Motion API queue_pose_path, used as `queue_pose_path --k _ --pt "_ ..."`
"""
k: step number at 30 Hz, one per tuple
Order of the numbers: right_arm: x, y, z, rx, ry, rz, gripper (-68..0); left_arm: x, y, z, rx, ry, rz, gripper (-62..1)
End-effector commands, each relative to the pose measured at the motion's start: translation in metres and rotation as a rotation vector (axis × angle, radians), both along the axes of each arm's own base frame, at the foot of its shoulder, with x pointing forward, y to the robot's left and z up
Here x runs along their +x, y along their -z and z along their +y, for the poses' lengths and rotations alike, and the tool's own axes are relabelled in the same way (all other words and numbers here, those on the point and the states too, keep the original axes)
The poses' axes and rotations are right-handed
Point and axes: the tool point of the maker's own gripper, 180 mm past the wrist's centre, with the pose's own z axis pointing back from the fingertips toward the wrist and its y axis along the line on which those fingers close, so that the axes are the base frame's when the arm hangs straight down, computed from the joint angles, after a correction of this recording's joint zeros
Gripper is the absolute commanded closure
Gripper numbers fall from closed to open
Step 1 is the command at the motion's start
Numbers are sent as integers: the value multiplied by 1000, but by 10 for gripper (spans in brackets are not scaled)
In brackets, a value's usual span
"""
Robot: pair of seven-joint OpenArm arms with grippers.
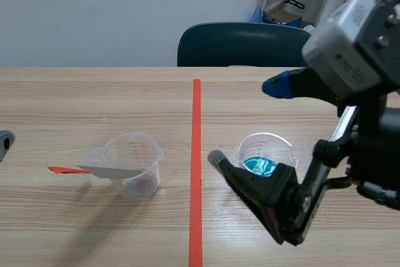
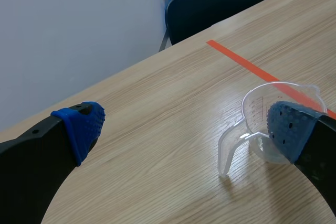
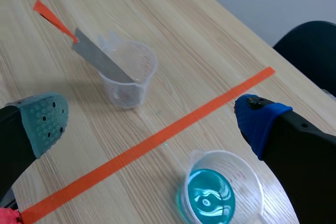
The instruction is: Do the redox reaction experiment
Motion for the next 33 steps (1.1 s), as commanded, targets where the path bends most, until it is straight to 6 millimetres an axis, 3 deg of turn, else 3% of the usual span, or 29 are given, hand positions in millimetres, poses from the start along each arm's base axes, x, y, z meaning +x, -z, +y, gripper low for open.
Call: queue_pose_path --k 1,15,25,33 --pt "6 -2 2 8 -5 -17 -679 2 -9 -5 -20 8 -33 -623" --pt "9 23 53 -16 -157 -42 -679 -20 -15 2 -41 13 -58 -623" --pt "-1 26 102 -1 -283 -90 -679 -57 -18 17 -34 8 -33 -623" --pt "3 35 135 -14 -327 -117 -679 -87 -24 13 -103 74 10 -623"
